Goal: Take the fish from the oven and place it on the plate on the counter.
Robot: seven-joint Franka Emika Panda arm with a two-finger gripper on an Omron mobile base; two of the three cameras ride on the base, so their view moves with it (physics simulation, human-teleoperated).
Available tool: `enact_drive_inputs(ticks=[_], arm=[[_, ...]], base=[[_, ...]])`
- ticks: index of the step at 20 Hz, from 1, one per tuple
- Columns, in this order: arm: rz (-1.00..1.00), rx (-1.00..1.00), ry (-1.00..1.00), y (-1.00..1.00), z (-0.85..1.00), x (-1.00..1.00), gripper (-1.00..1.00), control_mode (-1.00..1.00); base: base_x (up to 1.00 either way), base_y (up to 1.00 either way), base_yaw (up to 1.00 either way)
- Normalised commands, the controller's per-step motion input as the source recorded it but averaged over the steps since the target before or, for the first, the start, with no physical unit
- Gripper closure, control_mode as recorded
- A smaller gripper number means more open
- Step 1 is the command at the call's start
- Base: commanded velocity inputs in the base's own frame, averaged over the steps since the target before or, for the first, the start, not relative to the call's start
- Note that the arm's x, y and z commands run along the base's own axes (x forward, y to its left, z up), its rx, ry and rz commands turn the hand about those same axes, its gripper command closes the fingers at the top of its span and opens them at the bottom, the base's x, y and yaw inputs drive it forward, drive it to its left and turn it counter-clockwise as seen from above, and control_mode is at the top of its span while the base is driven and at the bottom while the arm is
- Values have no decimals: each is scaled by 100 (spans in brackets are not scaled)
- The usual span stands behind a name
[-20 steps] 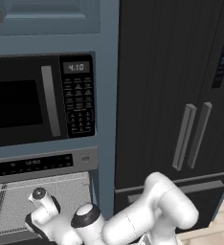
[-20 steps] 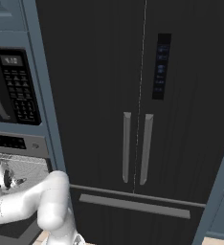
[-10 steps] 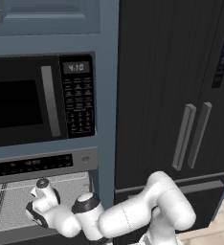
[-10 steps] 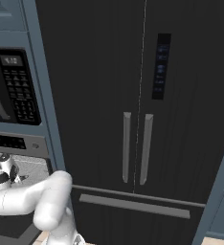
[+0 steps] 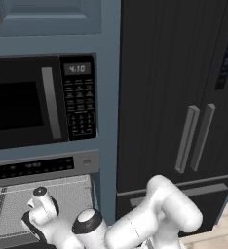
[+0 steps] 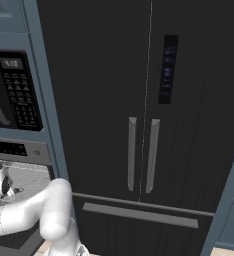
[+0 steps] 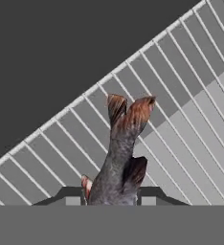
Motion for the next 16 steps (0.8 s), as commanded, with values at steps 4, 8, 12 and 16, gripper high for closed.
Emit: enact_drive_inputs(ticks=[4,8,12,16], arm=[[0,0,-3,3,83,-72,100,-100],[0,1,0,3,100,-65,100,-100],[-2,7,5,1,100,-58,100,-100],[-13,13,11,0,100,-35,100,-100]], base=[[0,0,0],[0,0,0],[0,0,0],[0,0,0]])
